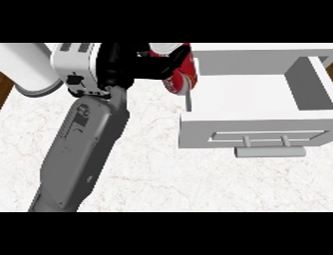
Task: Pick up the can, place it into the drawer and close the drawer
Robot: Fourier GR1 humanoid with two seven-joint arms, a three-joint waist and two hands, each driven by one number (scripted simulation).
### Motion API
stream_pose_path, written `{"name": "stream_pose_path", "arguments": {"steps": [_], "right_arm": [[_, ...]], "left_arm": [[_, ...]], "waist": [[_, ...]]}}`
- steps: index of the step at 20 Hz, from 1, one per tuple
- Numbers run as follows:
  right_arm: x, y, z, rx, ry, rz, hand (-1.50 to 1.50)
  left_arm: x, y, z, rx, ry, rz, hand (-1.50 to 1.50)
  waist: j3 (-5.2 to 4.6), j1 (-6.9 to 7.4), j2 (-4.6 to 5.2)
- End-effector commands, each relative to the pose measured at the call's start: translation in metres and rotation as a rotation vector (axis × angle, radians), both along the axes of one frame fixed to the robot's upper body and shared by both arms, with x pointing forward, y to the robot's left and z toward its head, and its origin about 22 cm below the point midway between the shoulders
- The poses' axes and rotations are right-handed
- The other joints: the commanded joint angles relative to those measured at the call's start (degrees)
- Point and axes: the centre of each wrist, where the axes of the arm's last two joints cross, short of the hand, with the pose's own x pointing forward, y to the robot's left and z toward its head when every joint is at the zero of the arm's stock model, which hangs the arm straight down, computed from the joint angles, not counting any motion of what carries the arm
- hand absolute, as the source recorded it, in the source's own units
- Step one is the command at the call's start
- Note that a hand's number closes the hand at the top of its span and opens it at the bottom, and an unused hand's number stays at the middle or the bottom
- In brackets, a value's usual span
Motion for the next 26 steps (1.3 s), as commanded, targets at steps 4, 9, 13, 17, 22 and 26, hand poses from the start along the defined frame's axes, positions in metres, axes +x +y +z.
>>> {"name": "stream_pose_path", "arguments": {"steps": [4, 9, 13, 17, 22, 26], "right_arm": [[0.000, -0.007, -0.006, -0.003, -0.010, 0.021, -1.50], [0.012, -0.004, 0.002, 0.013, -0.016, 0.034, -1.50], [0.002, -0.009, -0.007, -0.001, 0.001, 0.016, -1.50], [0.009, 0.002, 0.014, -0.016, -0.009, 0.028, -1.50], [0.007, 0.001, -0.004, 0.005, -0.009, 0.014, -1.50], [0.018, 0.003, 0.016, -0.016, -0.029, 0.049, -1.50]], "left_arm": [[0.011, -0.042, 0.018, 0.024, -0.005, 0.022, 1.50], [0.030, -0.063, 0.043, 0.039, 0.002, 0.016, 1.50], [0.028, -0.070, 0.048, 0.030, 0.006, -0.005, 1.50], [0.025, -0.094, 0.067, 0.038, 0.020, -0.018, 1.50], [0.038, -0.096, 0.050, 0.074, 0.026, -0.004, 1.50], [0.042, -0.108, 0.064, 0.070, 0.045, 0.008, 1.50]], "waist": [[0.00, -0.59, 0.09], [0.01, -1.37, 0.45], [0.02, -0.80, 0.18], [0.00, -1.05, 0.23], [0.05, -1.51, 0.34], [0.05, -2.56, 0.61]]}}
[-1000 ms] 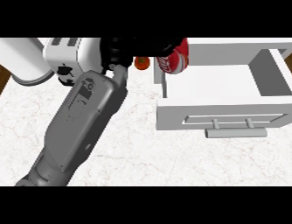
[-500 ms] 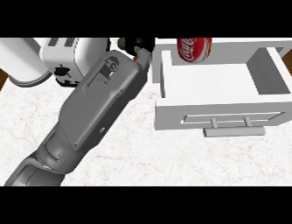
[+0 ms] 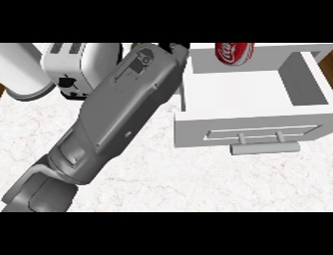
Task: Pick up the can, place it into the drawer and close the drawer
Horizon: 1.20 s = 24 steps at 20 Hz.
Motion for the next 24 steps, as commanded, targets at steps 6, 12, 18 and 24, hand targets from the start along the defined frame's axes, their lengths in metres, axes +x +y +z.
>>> {"name": "stream_pose_path", "arguments": {"steps": [6, 12, 18, 24], "right_arm": [[0.001, -0.008, 0.005, 0.014, 0.005, 0.022, -1.50], [0.002, -0.002, 0.000, 0.019, 0.005, 0.042, -1.50], [0.015, -0.003, 0.005, 0.015, -0.007, 0.023, -1.50], [0.014, 0.001, 0.009, 0.003, -0.001, 0.016, -1.50]], "left_arm": [[0.002, -0.015, -0.012, 0.064, 0.008, 0.040, 1.50], [0.001, -0.015, -0.031, 0.079, 0.068, 0.051, 1.50], [0.002, -0.016, -0.038, 0.129, 0.062, 0.097, -1.50], [0.006, -0.014, -0.040, 0.124, 0.079, 0.147, -1.50]], "waist": [[0.04, -1.79, 0.24], [0.08, -2.48, 0.40], [0.08, -2.22, 0.57], [0.05, -2.01, 0.56]]}}
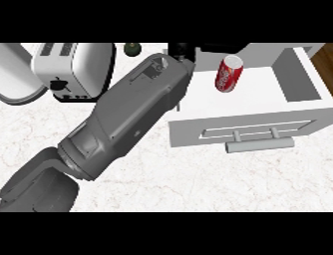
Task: Pick up the can, place it into the drawer and close the drawer
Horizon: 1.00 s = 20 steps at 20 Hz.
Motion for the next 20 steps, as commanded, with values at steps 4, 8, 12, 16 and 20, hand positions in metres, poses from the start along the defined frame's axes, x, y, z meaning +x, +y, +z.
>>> {"name": "stream_pose_path", "arguments": {"steps": [4, 8, 12, 16, 20], "right_arm": [[0.001, 0.005, 0.001, -0.005, -0.002, -0.003, -1.50], [0.010, 0.011, 0.003, 0.001, -0.019, 0.003, -1.50], [0.008, 0.009, 0.012, -0.057, -0.059, -0.007, -1.50], [0.005, 0.001, 0.028, -0.316, -0.121, -0.016, -1.50], [0.013, 0.027, 0.042, -0.379, -0.213, 0.067, -1.50]], "left_arm": [[0.003, 0.004, -0.009, -0.008, 0.014, 0.034, -1.50], [0.001, 0.007, -0.020, -0.014, -0.016, 0.045, -1.50], [0.001, 0.001, -0.006, -0.023, -0.012, 0.050, -1.50], [-0.003, 0.004, -0.018, -0.055, -0.061, 0.029, -1.50], [0.000, -0.002, 0.001, -0.081, -0.079, 0.034, -1.50]], "waist": [[0.00, -0.73, 0.23], [-0.03, -0.13, 0.28], [-0.03, -0.03, 0.07], [-0.01, 0.26, 0.18], [-0.04, 0.40, 0.27]]}}
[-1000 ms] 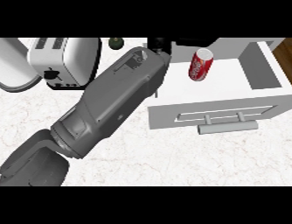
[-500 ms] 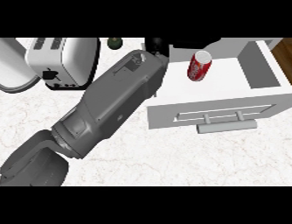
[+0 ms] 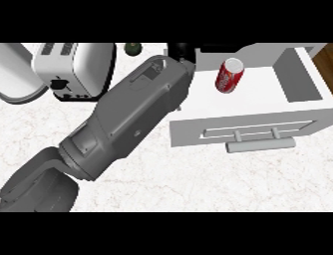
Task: Pick up the can, place it into the drawer and close the drawer
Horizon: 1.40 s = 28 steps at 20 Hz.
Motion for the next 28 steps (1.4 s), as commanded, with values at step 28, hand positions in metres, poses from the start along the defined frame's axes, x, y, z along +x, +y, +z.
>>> {"name": "stream_pose_path", "arguments": {"steps": [28], "right_arm": [[0.178, 0.125, -0.030, -0.790, -0.095, -0.007, -1.50]], "left_arm": [[-0.001, 0.003, 0.021, -0.015, -0.006, 0.020, -1.50]], "waist": [[-0.06, 5.71, -1.01]]}}
